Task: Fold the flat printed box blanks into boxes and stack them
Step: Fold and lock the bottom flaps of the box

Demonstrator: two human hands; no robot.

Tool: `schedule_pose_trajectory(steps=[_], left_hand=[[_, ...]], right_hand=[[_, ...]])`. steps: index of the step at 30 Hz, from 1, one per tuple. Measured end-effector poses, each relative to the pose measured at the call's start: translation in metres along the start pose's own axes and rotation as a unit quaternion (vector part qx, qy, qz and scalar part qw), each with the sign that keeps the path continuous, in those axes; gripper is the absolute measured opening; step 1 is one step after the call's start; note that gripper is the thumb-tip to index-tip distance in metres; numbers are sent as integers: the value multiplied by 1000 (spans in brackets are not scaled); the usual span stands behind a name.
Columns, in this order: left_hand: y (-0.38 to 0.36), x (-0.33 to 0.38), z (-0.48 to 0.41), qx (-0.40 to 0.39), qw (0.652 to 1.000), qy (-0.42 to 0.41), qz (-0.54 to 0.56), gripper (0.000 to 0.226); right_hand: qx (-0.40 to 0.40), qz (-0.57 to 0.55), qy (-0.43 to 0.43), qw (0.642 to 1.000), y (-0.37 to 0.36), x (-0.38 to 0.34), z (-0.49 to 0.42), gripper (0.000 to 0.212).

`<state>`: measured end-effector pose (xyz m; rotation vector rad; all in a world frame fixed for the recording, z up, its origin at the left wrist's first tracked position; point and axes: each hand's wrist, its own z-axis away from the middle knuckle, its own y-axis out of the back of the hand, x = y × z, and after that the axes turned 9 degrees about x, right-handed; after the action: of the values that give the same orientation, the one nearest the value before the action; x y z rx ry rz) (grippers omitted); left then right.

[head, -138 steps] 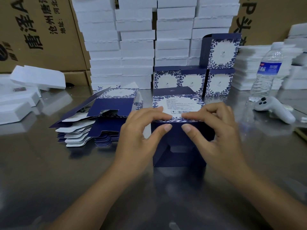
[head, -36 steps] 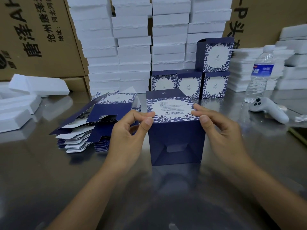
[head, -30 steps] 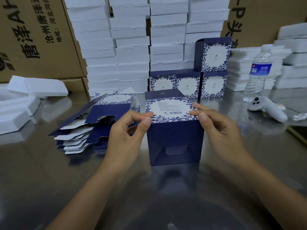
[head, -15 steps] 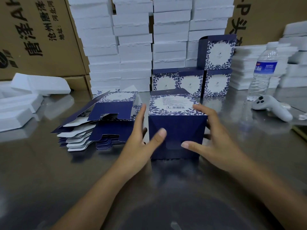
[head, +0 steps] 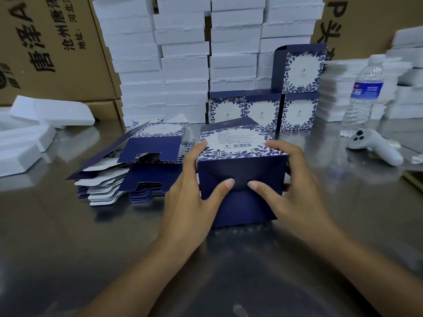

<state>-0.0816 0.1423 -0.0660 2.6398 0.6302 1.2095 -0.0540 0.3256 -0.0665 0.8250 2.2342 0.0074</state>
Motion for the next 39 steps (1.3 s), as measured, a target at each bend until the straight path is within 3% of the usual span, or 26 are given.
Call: schedule_pose_trajectory(steps=[10,17,22,28,31,34,39], left_hand=[[10,1,-8,-63,997,-8,35,74],[6,-6,-7,11,999,-27,-29,63],[4,-3,-5,61,996,-34,-47,53],[7,4,-4,78,996,-22,-44,48],[8,6,-5,49,998,-17,-35,55],[10,5,-6,22,999,-18,-36,58],[12,1,-6,26,1000,-3,2,57]], right_hand=[[-10,-90,-65,994,4,-13,-2,62],[-22,-31,-15,999,4,-15,0,76],[20,-20,11,1000,1,-13,2,74],[14,-31,-2,999,1,-11,1,72],[11,-48,-21,999,1,-13,1,62],[32,-69,-25,997,2,-12,-1,37],[55,-91,-10,994,2,-10,-5,34]])
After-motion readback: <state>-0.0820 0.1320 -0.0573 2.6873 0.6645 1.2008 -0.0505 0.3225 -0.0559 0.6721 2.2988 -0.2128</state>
